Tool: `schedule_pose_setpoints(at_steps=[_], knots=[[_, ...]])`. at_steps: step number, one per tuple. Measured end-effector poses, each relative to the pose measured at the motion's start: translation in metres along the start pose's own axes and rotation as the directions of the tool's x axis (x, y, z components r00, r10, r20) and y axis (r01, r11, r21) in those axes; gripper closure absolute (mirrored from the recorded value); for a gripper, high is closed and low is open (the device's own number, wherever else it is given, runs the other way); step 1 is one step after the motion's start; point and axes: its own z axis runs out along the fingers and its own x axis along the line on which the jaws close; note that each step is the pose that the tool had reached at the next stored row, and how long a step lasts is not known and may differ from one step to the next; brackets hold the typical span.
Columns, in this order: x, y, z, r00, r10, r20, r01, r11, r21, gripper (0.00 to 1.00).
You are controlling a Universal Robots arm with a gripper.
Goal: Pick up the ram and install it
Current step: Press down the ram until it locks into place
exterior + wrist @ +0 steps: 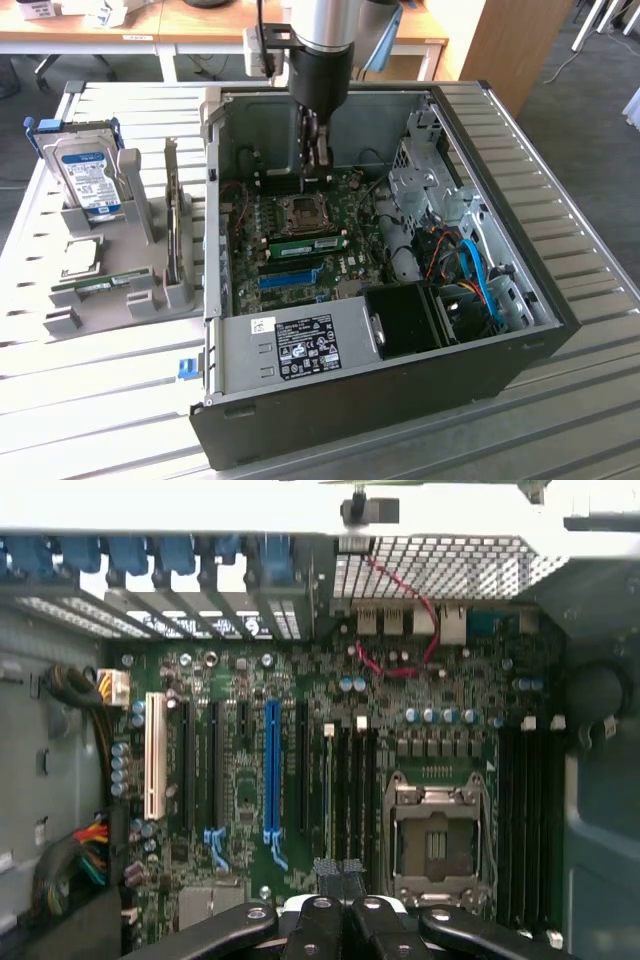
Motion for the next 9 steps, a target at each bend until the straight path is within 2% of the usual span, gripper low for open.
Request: schedule_pose_setpoints(at_steps=[9], knots=[[0.000, -0.0193, -0.0003, 1.0000, 0.000, -0.0001, 0.000, 1.0000, -0.0005, 0.89]])
